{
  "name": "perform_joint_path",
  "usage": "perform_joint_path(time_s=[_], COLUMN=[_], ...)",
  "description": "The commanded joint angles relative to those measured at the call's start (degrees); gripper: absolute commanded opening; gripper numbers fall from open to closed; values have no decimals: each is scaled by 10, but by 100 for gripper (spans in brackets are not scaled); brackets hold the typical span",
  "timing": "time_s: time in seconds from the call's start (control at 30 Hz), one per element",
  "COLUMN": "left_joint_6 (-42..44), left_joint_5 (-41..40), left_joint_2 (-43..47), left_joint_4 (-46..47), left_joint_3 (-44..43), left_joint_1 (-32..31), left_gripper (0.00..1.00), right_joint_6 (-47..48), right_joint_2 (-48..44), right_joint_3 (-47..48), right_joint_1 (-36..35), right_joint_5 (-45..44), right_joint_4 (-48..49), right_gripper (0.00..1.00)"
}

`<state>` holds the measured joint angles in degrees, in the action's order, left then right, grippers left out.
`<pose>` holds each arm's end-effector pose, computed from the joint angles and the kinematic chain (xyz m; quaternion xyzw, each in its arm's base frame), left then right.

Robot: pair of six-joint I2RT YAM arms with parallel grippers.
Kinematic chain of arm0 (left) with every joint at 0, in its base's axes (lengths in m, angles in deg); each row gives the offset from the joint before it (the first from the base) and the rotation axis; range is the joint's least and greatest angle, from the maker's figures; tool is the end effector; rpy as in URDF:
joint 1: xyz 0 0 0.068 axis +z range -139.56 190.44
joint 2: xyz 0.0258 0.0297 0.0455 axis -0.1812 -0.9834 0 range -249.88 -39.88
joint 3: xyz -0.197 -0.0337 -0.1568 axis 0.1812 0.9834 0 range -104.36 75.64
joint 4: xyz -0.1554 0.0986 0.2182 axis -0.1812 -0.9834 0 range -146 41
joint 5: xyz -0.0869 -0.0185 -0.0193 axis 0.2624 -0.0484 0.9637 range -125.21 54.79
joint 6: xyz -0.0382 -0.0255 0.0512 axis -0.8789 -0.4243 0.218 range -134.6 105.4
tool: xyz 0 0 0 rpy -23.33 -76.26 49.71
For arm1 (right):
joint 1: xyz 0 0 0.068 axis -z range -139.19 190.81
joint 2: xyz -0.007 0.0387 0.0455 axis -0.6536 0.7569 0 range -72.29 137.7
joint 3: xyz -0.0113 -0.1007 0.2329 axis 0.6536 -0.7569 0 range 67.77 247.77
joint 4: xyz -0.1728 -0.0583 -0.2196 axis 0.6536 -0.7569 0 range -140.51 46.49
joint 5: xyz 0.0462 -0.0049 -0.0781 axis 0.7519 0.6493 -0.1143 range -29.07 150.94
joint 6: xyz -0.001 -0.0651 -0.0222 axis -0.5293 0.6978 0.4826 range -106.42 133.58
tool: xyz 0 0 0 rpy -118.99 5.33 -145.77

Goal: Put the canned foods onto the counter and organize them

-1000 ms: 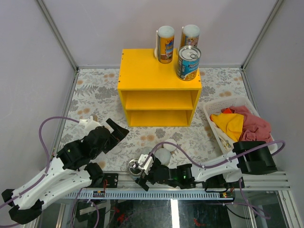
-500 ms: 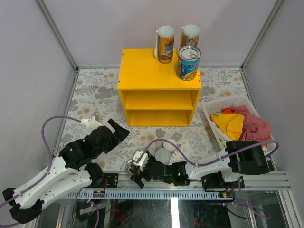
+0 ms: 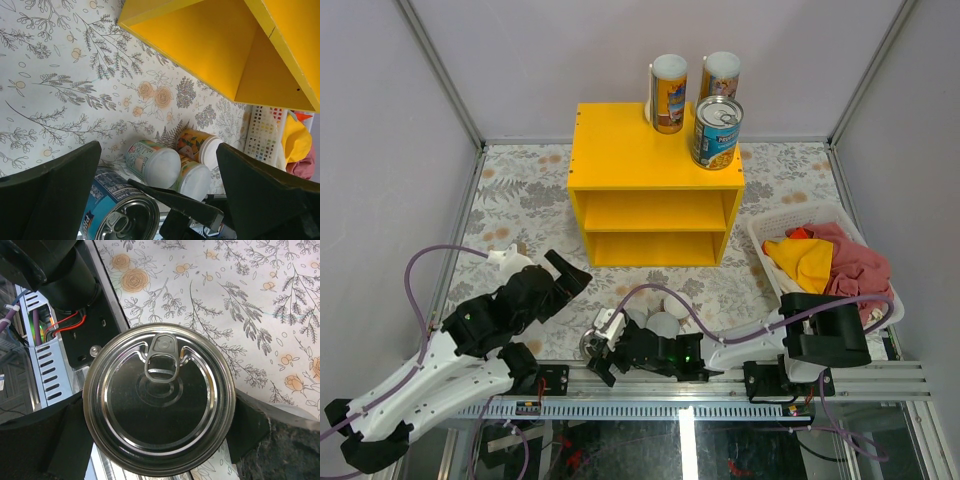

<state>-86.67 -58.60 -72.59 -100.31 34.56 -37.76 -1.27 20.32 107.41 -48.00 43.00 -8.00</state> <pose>0.1261 -0.1080 0.2592 -0.2648 0.8617 -0.2465 0.3558 0.0247 0.3625 0.1398 -0.4054 0.6917 0.3817 0.4599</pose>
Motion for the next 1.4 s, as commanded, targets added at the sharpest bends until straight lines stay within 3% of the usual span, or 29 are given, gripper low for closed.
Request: perform_joint_path(time_s=[0.0, 0.27, 0.47, 0.57, 0.97, 1.37], left_joint_6=[11, 9, 8, 8, 5, 5], left_joint_5=[-10, -16, -19, -21, -29, -34], left_joint_2=[9, 22, 30, 34, 48, 66], left_joint_4=[7, -7, -15, -19, -27, -36], left_joint_3=[5, 4, 1, 0, -1, 0], left_joint_1=[6, 6, 7, 6, 7, 7], left_gripper=[100, 100, 100, 100, 99, 100], right_joint_6=[1, 19, 28, 35, 58, 76], right_joint_2=[10, -4, -20, -24, -50, -77], right_joint_3=[27, 35, 49, 56, 89, 154], right_joint_1=[13, 18, 29, 34, 45, 46], right_joint_5=[9, 8, 5, 3, 3, 17], right_joint_4=[62, 60, 48, 43, 9, -69], right_gripper=[87, 65, 30, 28, 0, 0])
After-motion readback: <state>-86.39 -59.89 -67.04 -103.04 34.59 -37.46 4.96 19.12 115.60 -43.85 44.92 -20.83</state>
